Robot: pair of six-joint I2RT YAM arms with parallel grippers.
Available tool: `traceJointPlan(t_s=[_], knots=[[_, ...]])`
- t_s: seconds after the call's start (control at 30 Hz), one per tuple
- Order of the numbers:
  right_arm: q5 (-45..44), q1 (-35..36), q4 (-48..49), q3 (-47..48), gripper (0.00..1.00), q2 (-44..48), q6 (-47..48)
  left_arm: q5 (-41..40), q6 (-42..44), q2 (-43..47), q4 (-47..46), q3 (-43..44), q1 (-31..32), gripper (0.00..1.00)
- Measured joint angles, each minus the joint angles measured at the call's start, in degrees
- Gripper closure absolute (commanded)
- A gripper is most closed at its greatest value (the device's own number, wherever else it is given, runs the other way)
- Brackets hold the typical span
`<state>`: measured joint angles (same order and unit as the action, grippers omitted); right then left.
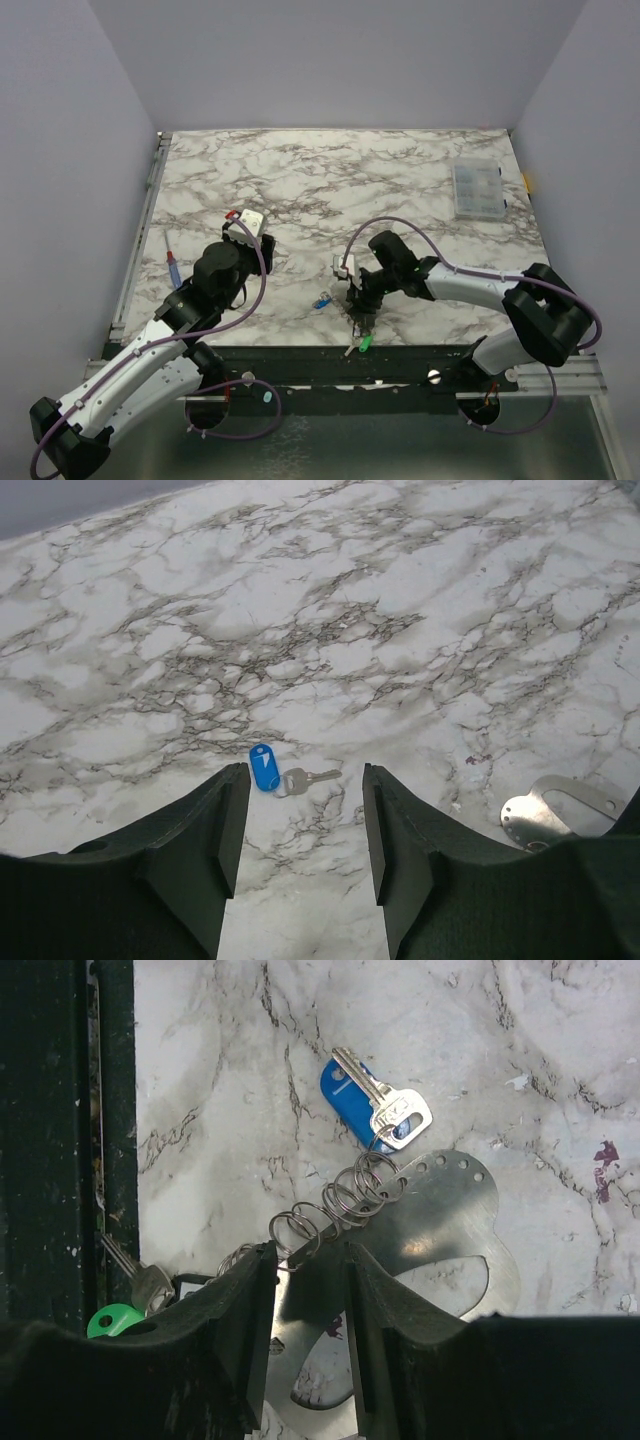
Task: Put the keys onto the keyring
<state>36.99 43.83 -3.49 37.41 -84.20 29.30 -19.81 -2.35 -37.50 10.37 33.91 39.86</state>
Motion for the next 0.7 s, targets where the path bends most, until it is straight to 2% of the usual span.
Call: traceJointPlan(t_s=[0.17, 0.43, 0.7], knots=[[0.02, 0.0, -4.35, 2.01, 0.58, 0.0, 1.11, 0.0, 0.07, -0.02, 0.0, 0.0, 0.0, 0.46], [0.42, 0.0, -5.25, 2.21, 0.58, 1.31, 2.27, 0.0, 0.07, 0.0, 0.0, -0.04, 0.0, 0.47], [0.81, 0.0, -5.38, 2.29, 0.59, -1.16, 3.32, 0.0, 0.07, 0.28, -0.02, -0.26, 0.0, 0.48]])
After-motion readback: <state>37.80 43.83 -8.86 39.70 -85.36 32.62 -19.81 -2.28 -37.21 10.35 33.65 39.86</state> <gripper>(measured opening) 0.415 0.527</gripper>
